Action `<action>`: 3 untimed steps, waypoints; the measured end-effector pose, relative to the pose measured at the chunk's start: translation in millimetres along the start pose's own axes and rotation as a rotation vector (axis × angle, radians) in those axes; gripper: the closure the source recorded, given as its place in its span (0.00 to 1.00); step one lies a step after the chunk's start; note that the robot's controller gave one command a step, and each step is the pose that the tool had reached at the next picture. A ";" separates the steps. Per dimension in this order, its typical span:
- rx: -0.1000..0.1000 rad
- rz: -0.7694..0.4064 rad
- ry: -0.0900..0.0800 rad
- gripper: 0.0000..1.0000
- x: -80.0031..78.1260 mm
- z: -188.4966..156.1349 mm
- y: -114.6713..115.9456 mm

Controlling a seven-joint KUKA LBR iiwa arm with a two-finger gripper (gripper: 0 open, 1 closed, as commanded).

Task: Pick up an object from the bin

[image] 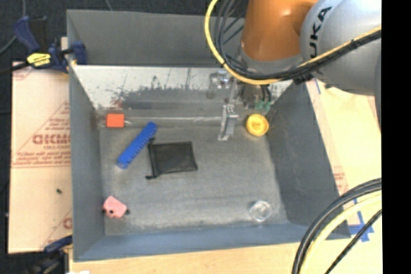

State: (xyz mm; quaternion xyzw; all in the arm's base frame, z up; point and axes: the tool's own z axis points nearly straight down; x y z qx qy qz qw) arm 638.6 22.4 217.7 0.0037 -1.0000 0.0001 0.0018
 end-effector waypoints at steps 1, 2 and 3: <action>0.000 0.001 -0.009 0.00 -1.5 -5.2 0.0; -0.003 0.085 0.004 0.00 10.4 77.2 71.3; 0.002 -0.215 -0.011 0.00 13.9 79.9 44.3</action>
Offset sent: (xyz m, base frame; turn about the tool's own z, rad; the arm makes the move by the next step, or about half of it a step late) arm -0.0098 0.0683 -0.0741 0.0906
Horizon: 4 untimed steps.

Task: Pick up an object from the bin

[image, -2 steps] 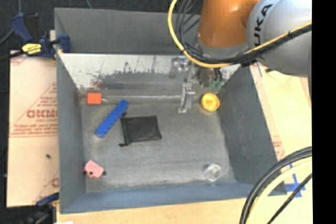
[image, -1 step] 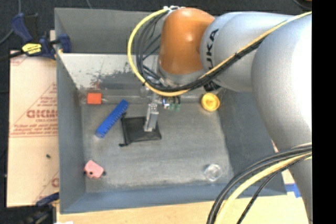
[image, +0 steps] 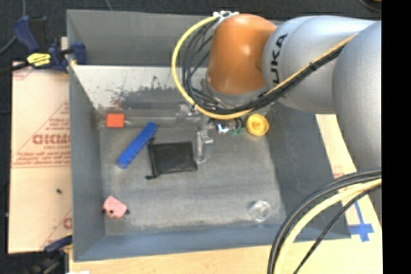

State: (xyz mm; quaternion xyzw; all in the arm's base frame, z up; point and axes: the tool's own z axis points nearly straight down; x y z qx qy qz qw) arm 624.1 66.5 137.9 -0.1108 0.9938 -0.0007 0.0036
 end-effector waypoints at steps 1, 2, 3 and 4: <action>-0.009 0.049 0.015 0.00 18.4 67.0 46.9; 0.000 -0.240 -0.003 1.00 37.8 66.0 48.1; 0.000 -0.239 -0.003 1.00 37.8 66.0 48.1; 0.002 -0.248 -0.013 1.00 40.0 -9.6 52.8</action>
Offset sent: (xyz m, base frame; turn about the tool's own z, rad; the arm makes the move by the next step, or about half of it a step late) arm -0.0483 0.0393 -0.0674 -0.2437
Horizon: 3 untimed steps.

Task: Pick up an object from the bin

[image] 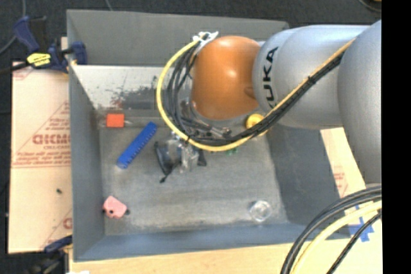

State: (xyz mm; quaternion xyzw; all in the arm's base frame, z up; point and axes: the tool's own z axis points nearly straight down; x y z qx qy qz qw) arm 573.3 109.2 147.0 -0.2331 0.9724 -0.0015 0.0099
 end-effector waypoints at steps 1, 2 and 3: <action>-0.004 0.068 0.011 1.00 -5.9 66.8 -5.5; 0.000 0.050 0.002 1.00 -9.5 -35.4 4.5; 0.000 0.045 0.000 1.00 -10.7 -49.8 5.2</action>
Offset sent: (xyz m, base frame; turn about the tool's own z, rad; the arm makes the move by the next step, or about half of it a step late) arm 0.0037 0.0132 0.0699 0.0415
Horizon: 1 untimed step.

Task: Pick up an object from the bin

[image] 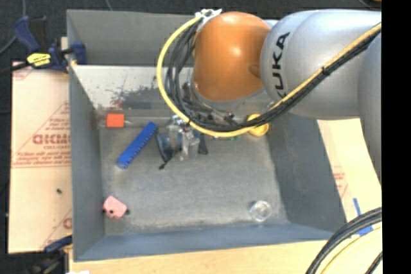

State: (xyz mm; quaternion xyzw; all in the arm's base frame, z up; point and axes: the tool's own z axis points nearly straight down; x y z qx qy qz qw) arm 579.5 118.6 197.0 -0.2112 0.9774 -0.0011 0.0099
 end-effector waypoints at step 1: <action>0.002 -0.299 -0.004 1.00 -19.0 -32.3 -10.8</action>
Offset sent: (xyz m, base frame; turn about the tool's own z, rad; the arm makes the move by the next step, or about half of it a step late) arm -0.0045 0.0123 0.0987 -0.0003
